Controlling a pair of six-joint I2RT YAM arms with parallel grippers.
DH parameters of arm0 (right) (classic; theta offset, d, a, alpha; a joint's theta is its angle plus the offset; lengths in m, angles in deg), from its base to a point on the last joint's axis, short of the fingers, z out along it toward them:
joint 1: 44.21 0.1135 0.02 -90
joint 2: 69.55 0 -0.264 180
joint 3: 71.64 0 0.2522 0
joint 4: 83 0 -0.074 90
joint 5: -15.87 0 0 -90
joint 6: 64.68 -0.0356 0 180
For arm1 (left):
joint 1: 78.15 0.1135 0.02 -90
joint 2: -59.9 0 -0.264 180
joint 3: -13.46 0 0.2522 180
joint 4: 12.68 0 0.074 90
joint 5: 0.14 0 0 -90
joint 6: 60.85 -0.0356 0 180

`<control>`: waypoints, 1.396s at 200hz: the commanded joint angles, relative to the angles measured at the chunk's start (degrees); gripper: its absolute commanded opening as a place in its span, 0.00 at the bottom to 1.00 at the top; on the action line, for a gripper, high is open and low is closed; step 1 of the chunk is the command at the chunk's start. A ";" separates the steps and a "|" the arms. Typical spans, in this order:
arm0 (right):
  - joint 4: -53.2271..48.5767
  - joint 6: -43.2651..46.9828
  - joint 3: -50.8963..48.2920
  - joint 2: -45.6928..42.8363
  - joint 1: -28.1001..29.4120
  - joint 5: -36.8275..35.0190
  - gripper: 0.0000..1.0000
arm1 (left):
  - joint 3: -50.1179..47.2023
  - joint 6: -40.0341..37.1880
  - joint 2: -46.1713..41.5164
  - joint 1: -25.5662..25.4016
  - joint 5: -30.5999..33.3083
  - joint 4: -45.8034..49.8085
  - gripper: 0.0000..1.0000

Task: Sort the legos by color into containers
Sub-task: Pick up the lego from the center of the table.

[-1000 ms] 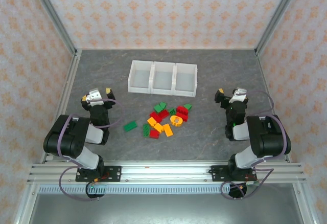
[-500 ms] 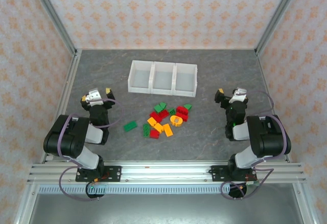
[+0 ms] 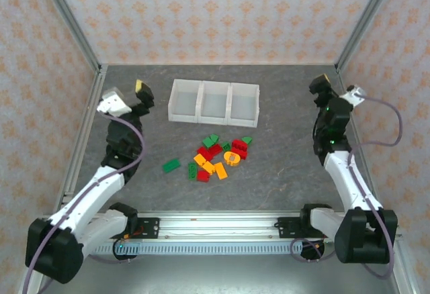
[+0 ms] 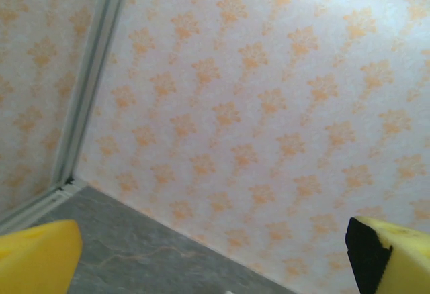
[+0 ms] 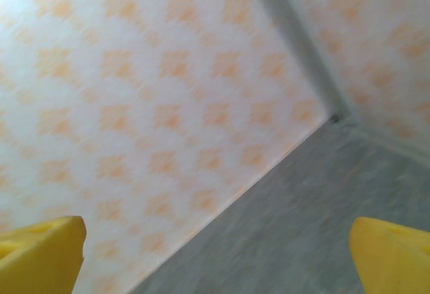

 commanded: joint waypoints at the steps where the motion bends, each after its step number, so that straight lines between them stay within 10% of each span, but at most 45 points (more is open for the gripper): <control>1: -24.25 -2.98 4.13 6.76 3.29 17.05 0.95 | 5.16 8.11 2.35 -0.10 -8.26 31.81 0.99; 41: -33.28 -5.53 3.02 9.09 20.63 4.37 0.94 | 5.55 5.87 1.41 -0.10 -18.82 47.68 0.99; 125: -34.31 -24.01 3.06 23.94 33.87 -8.46 0.95 | -5.11 3.58 -3.82 -0.07 -23.00 43.89 0.99; 279: -35.14 -26.55 12.74 37.94 37.86 -14.80 0.69 | -6.51 1.91 -1.86 -0.07 -28.47 41.50 0.99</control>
